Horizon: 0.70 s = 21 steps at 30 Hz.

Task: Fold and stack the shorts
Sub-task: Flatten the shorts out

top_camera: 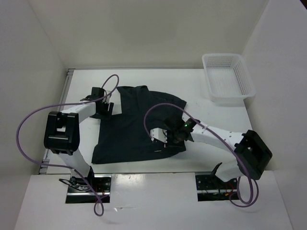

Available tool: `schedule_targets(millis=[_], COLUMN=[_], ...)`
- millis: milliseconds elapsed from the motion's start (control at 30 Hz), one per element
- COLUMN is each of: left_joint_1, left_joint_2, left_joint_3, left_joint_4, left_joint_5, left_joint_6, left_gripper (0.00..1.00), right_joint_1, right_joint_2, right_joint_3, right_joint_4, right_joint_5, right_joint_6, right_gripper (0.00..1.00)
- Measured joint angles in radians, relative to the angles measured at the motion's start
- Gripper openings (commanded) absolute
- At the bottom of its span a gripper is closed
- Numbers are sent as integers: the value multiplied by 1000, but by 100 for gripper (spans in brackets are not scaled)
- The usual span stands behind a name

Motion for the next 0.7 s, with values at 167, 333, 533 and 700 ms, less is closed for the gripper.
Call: schedule_targets(millis=[167, 333, 533, 700], left_joint_1=[-4, -7, -4, -2], left_joint_2=[15, 19, 9, -6], left_joint_3=[2, -18, -23, 67], left_joint_4=[43, 81, 62, -87], left_joint_5=[-15, -70, -101, -58], left_joint_6=[0, -1, 2, 7], left_gripper=[43, 2, 32, 71], right_joint_1=[93, 157, 173, 173], right_joint_2=[0, -13, -11, -22], right_joint_3=[-134, -185, -186, -37], right_joint_4=[0, 21, 24, -31], right_joint_5=[37, 116, 163, 160], right_joint_6=[-68, -155, -193, -78], right_gripper=[18, 6, 25, 83])
